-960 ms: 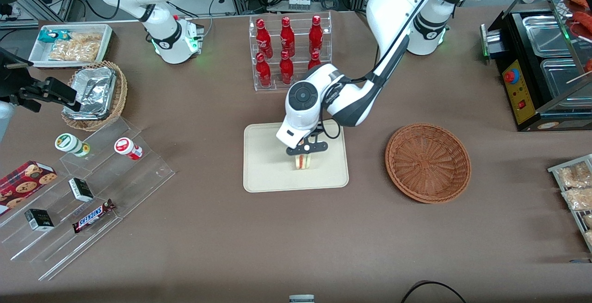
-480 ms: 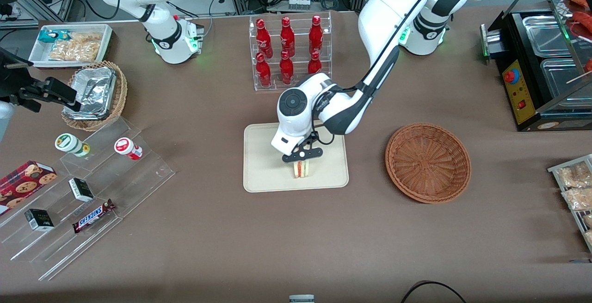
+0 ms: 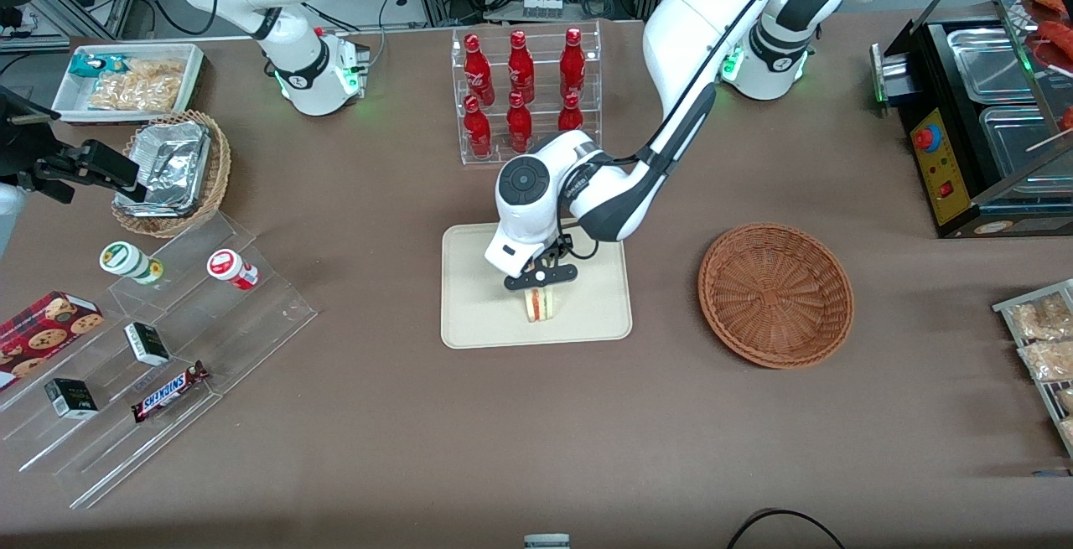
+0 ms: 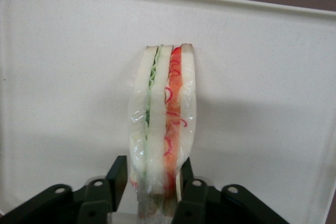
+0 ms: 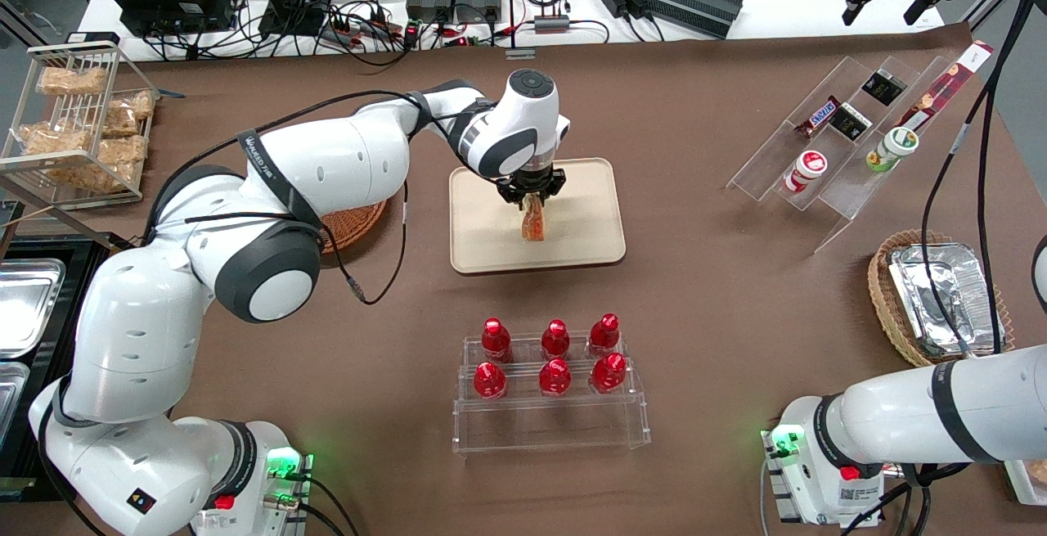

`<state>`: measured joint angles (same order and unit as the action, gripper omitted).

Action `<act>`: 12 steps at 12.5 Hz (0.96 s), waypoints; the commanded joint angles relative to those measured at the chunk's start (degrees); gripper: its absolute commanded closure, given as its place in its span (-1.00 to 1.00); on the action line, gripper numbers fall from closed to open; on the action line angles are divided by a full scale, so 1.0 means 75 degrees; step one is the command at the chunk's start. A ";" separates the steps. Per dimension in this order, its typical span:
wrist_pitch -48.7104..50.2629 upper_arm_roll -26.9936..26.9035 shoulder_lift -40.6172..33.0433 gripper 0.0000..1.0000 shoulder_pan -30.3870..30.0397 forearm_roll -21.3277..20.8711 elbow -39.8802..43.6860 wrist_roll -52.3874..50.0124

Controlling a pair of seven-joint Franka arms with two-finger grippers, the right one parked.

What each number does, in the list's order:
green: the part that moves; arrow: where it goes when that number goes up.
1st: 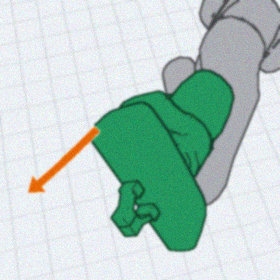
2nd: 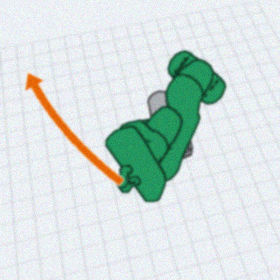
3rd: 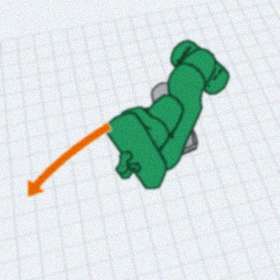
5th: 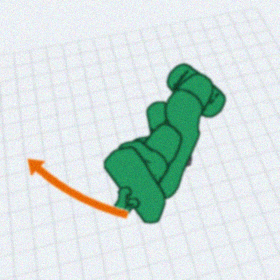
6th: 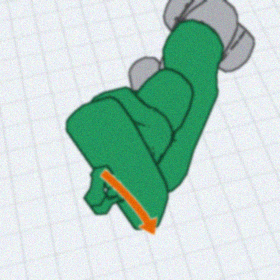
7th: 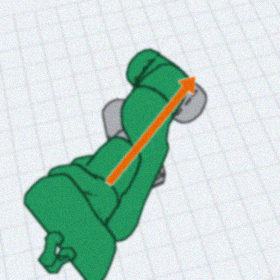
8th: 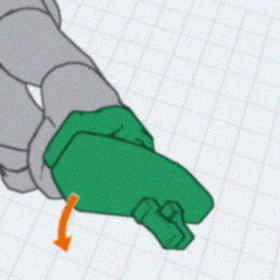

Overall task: Place sandwich from basket to tray
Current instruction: 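Lower the sandwich onto the tray and open the left gripper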

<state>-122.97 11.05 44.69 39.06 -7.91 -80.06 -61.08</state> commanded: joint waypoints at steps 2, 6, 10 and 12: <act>0.0305 -0.0126 -0.0554 -1.00 0.0148 -0.0282 0.0081 -0.0153; 0.1453 -0.0185 -0.1187 -1.00 -0.0179 -0.0259 0.0046 -0.0118; 0.2835 -0.0185 -0.1762 -1.00 -0.0952 0.0022 0.0022 -0.0248; 0.2897 -0.0185 -0.1938 -1.00 -0.1315 0.0011 -0.0187 -0.0224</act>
<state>-101.79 9.38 32.29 31.04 -8.68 -78.82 -62.17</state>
